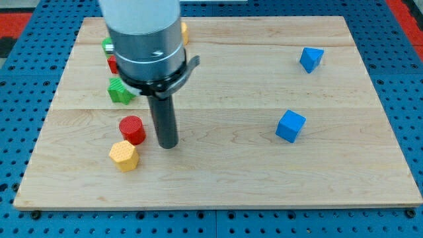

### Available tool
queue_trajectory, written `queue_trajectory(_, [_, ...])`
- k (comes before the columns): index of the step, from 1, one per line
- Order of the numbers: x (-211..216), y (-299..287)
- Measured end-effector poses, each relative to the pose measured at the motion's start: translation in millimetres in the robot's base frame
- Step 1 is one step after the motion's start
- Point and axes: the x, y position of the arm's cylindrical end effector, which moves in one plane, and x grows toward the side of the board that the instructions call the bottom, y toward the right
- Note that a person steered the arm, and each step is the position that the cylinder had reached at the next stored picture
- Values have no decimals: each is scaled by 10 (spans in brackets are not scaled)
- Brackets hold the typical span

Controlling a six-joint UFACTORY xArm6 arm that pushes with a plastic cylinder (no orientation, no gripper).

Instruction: Place the red circle at the bottom left of the green star

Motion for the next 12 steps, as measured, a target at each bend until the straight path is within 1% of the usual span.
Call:
queue_trajectory(1, [0, -516])
queue_trajectory(3, [-568, -565])
queue_trajectory(4, [-459, -554])
queue_trajectory(10, [-535, -624])
queue_trajectory(11, [-596, -904])
queue_trajectory(12, [-528, -911])
